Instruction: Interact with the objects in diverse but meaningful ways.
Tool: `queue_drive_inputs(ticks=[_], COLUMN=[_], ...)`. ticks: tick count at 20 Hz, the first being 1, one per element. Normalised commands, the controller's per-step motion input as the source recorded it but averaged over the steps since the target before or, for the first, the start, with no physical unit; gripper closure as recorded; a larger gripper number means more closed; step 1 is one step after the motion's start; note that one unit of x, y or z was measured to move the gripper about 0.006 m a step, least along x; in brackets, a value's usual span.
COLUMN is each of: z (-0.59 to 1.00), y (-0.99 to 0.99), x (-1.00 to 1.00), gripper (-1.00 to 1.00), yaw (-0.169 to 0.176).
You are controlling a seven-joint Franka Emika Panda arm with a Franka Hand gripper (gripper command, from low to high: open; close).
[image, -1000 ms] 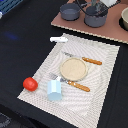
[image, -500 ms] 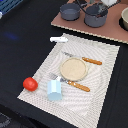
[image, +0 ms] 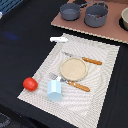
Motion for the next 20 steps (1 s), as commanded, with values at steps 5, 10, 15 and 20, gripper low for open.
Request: queue_drive_inputs(ticks=[5,10,15,20], z=[0.03,0.0,-0.01,-0.06], y=[-0.71,-0.77,-0.71,-0.62], x=[-0.42,-0.46,-0.51,-0.52], gripper=[-1.0,-1.0,-1.0,-1.0], yaw=[-0.002,-0.007,-0.029,-0.042])
